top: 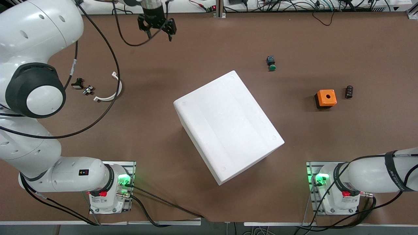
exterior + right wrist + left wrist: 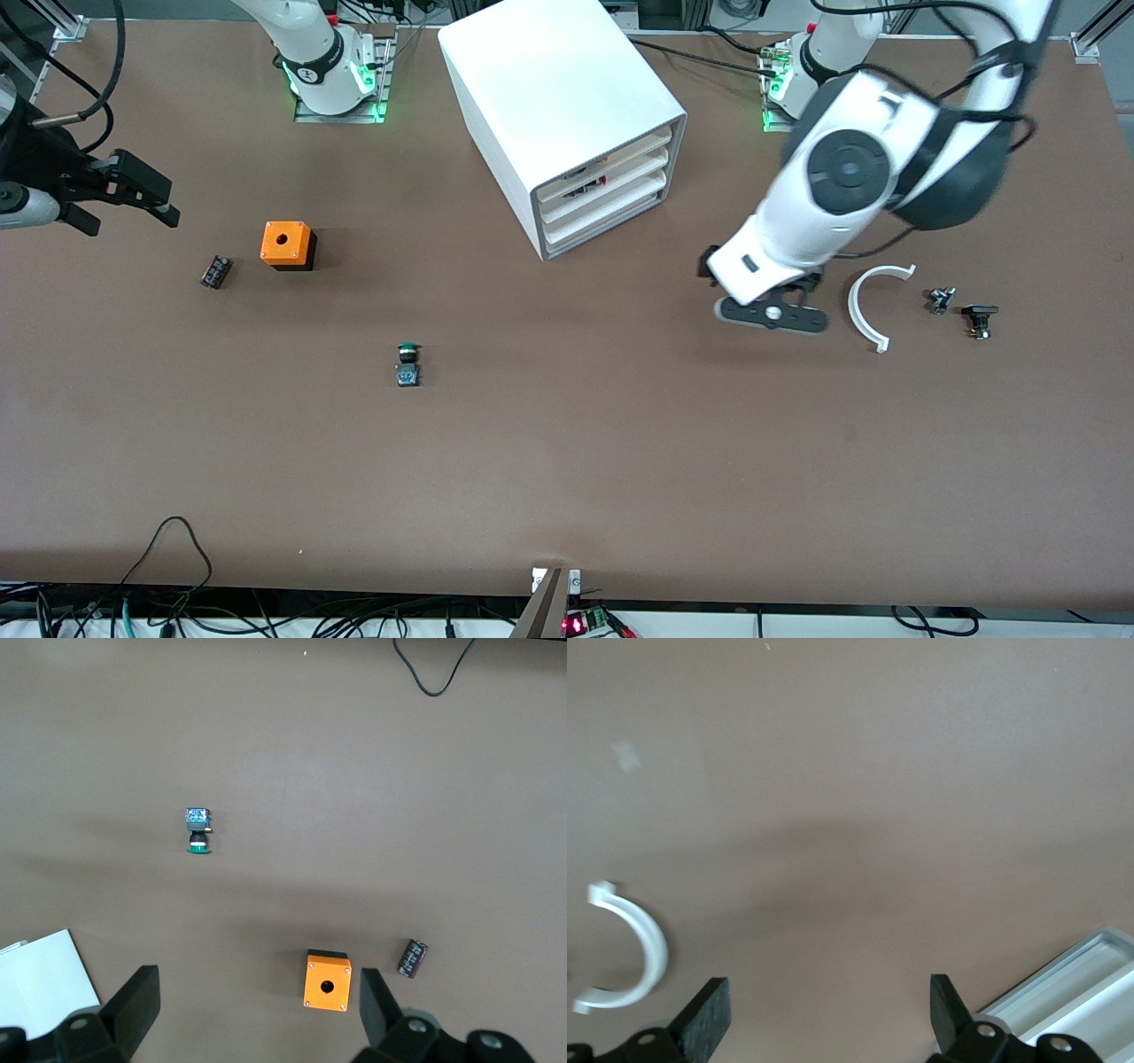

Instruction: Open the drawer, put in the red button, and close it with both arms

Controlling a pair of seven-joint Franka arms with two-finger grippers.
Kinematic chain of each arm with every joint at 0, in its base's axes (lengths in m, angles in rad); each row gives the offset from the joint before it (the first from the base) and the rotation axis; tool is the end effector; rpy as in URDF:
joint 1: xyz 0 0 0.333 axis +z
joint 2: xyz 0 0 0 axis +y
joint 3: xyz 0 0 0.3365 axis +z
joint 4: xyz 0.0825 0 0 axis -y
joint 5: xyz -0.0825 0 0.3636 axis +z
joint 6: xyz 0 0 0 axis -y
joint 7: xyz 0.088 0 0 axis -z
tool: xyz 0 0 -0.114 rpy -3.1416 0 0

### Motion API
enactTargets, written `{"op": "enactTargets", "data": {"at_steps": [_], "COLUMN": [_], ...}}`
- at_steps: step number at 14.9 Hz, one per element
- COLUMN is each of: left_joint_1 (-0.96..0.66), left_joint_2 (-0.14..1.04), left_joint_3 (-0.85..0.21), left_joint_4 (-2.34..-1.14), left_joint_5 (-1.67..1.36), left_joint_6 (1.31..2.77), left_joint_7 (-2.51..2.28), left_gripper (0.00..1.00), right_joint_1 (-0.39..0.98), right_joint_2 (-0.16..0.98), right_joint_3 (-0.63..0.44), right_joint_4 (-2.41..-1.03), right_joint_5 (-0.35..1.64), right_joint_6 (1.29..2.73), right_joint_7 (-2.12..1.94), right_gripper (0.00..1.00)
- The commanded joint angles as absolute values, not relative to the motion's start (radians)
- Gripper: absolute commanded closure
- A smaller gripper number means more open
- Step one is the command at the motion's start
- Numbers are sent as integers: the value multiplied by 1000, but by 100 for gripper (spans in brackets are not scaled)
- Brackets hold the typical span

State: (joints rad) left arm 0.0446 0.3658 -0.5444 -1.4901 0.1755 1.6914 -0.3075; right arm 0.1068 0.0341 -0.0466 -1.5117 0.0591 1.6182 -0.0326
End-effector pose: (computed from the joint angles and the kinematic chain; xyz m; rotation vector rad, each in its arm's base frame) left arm 0.5843 -0.2422 0.4942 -3.0909 0.3166 0.1683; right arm 0.5499 0.0402 0.6509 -3.0778 -0.1420 -0.1104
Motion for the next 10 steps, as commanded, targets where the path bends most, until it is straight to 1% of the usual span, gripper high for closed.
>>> {"op": "enactTargets", "data": {"at_steps": [1, 3, 4, 5, 6, 7, 8, 10], "left_joint_1": [70, 49, 37, 9, -18, -35, -47, -49], "left_joint_2": [296, 224, 181, 137, 85, 25, -35, -109], "left_joint_3": [-516, -392, -315, -236, -163, -117, -97, -92], "left_joint_4": [-1446, -1477, -1514, -1567, -1639, -1720, -1814, -1940], "left_joint_5": [184, 93, 12, -58, -92, -95, -95, -94], "left_joint_6": [1617, 1620, 1623, 1632, 1673, 1739, 1805, 1897], "left_joint_7": [-154, -31, 35, 104, 153, 166, 170, 158], "left_gripper": [1, 1, 1, 1, 1, 1, 1, 0], "right_joint_1": [94, 94, 94, 94, 94, 94, 94, 94], "right_joint_2": [58, 58, 58, 58, 58, 58, 58, 58], "right_joint_3": [-34, -34, -34, -34, -34, -34, -34, -34], "right_joint_4": [-1468, -1468, -1468, -1470, -1470, -1468, -1470, -1468], "right_joint_5": [49, 48, 48, 48, 48, 48, 48, 48], "right_joint_6": [1588, 1588, 1588, 1588, 1589, 1589, 1589, 1589], "right_joint_7": [-31, -31, -31, -31, -31, -31, -31, -31], "right_gripper": [0, 0, 0, 0, 0, 0, 0, 0]}}
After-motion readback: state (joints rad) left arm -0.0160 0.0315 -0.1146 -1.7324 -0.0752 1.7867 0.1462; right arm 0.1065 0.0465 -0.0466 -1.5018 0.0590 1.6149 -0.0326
